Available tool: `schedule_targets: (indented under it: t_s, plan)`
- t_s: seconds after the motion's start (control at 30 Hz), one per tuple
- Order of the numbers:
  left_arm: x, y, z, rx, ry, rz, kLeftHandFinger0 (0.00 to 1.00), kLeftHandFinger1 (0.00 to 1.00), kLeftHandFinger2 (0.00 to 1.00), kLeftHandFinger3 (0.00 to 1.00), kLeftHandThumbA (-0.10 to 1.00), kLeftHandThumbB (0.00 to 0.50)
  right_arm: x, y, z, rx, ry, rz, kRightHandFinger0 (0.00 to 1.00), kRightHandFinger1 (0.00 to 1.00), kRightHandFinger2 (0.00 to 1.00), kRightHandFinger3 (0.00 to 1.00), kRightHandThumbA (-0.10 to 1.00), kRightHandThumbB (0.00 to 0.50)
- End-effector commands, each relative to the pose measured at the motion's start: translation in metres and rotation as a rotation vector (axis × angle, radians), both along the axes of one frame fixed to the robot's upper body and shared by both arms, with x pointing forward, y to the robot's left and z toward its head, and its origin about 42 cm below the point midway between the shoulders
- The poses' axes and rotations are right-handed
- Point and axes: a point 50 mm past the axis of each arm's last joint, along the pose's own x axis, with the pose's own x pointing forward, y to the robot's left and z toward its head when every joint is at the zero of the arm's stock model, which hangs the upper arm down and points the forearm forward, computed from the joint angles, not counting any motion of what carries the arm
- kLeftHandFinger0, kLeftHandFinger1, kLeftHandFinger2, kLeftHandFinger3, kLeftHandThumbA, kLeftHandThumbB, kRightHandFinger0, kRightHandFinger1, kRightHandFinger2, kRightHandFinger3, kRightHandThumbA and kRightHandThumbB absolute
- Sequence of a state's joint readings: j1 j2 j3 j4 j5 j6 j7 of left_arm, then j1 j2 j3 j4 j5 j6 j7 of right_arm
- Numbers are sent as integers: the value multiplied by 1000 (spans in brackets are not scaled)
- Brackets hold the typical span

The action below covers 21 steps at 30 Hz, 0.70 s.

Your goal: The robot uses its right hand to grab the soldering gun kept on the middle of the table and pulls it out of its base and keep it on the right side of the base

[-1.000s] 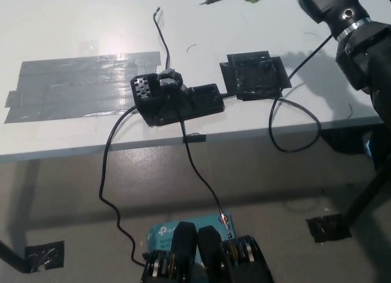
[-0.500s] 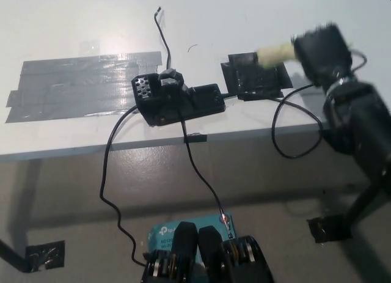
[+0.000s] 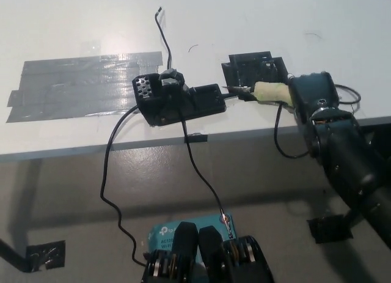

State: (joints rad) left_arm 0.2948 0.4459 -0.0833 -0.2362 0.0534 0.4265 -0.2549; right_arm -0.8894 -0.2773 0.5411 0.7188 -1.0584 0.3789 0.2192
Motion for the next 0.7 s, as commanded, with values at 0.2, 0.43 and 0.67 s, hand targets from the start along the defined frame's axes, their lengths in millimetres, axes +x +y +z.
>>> schedule_targets:
  t_s: [0.2,0.43,0.67]
  plan:
    - [-5,9,4,35,2,-26,241,330,467,827,766,304,6,-12,39,31,131,-74,1000,1000,1000,1000,946,500]
    - [-5,10,5,33,-5,-23,238,336,478,811,764,302,7,-12,57,73,142,-56,1000,1000,1000,1000,966,500]
    - [-4,12,6,24,-5,-11,252,343,488,831,760,289,7,-7,88,96,127,-14,1000,1000,1000,1000,1000,500]
